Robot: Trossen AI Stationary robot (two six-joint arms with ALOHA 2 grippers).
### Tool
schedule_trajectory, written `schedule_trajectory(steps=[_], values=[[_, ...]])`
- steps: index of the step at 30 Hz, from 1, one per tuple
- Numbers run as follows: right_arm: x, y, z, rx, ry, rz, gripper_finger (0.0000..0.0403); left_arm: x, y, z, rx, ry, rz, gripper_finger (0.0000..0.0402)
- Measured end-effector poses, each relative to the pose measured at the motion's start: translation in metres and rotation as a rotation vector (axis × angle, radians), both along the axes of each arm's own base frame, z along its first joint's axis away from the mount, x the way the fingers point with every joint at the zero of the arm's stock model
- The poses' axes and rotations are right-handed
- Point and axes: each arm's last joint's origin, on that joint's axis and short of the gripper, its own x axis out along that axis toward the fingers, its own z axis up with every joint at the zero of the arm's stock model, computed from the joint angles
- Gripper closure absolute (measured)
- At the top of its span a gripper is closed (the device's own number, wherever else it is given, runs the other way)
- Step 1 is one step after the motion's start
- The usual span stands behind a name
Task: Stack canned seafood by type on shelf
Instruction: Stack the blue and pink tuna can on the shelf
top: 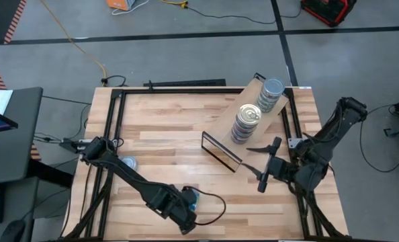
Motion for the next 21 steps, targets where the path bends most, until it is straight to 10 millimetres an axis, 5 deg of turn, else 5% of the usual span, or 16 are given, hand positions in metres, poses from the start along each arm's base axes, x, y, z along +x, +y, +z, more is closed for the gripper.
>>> schedule_trajectory(steps=[10,21], values=[[-0.005,-0.007,0.001,-0.007,-0.007,-0.091,0.0132,0.000,0.016,-0.002,0.084,-0.003,0.292,0.0035],[-0.016,-0.018,-0.009,0.036,0.031,-0.115,0.0132,0.018,0.034,-0.002,0.062,-0.084,0.419,0.0035]])
